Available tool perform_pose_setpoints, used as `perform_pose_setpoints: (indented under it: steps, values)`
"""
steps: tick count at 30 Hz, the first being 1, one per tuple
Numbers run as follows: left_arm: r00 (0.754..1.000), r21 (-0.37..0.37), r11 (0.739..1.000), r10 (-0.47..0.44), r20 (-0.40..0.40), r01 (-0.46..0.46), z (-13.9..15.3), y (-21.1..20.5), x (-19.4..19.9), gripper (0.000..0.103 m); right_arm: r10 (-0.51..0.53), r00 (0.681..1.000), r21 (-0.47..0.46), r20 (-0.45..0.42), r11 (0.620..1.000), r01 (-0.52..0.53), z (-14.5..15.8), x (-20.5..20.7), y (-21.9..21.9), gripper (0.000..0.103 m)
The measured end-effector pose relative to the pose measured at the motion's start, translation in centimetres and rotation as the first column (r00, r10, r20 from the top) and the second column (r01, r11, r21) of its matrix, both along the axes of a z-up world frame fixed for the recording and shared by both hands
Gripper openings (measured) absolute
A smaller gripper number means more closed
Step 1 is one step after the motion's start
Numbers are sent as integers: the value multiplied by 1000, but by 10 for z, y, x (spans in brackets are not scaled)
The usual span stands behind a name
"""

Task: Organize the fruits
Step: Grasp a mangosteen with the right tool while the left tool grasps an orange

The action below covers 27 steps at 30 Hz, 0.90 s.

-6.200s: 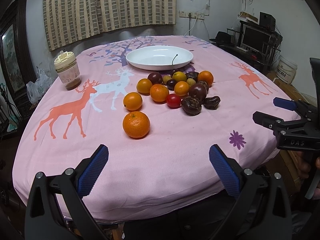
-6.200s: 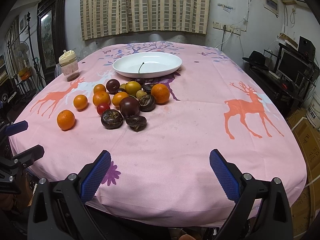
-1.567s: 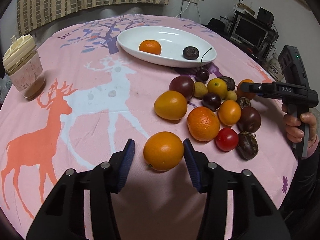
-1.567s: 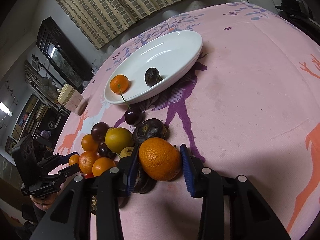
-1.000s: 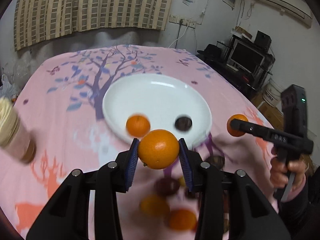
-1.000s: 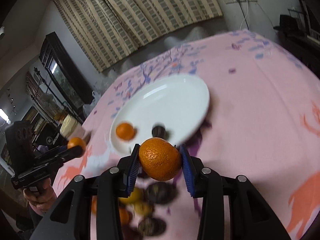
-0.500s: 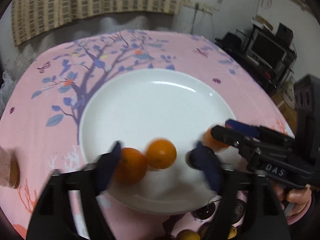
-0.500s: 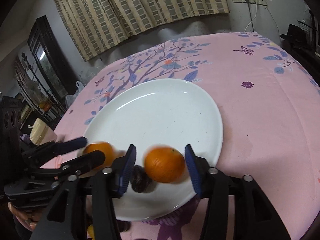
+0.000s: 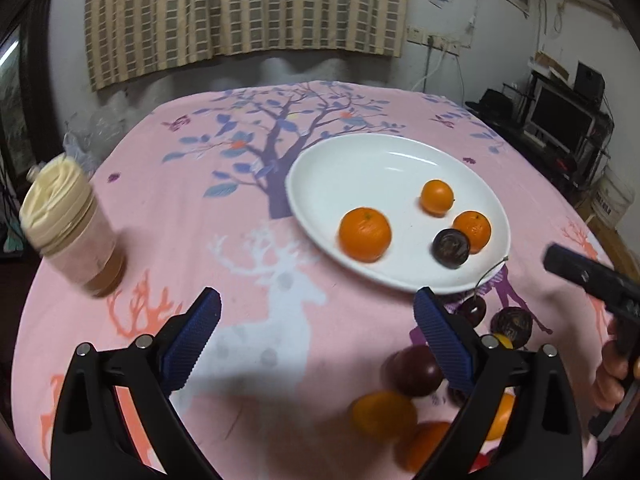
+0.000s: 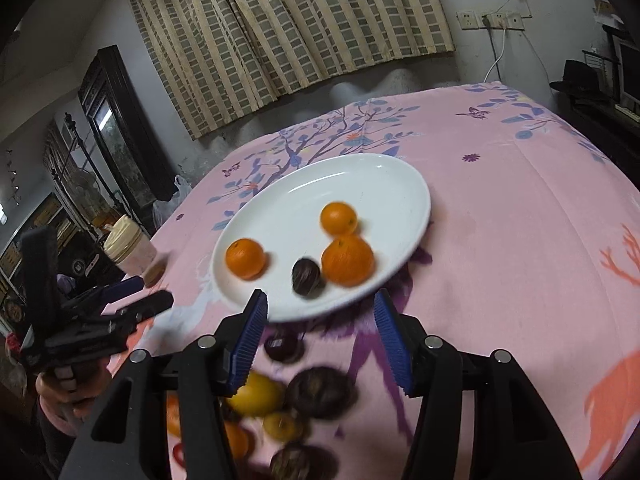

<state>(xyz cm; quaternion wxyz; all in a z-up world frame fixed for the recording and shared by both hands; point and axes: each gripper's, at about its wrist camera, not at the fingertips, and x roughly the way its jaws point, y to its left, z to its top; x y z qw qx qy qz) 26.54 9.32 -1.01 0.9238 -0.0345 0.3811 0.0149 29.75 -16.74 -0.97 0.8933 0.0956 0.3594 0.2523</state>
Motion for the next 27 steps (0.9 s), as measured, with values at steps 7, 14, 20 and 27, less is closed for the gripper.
perform_pose_setpoints:
  steps: [7, 14, 20, 27]
  values:
    - [995, -56, 994, 88, -52, -91, -22, 35, -31, 95, 75, 994, 96, -79, 993, -68, -21, -101, 0, 60]
    - [994, -115, 988, 102, -35, -105, -21, 47, -43, 95, 175, 981, -126, -82, 975, -185, -31, -153, 39, 60]
    - [994, -112, 988, 100, -44, -105, -22, 47, -44, 95, 174, 976, -157, -127, 968, -193, -41, -145, 49, 58]
    - [995, -104, 990, 95, -44, -99, -22, 46, -43, 95, 153, 983, -262, -98, 949, -173, -42, -140, 71, 54]
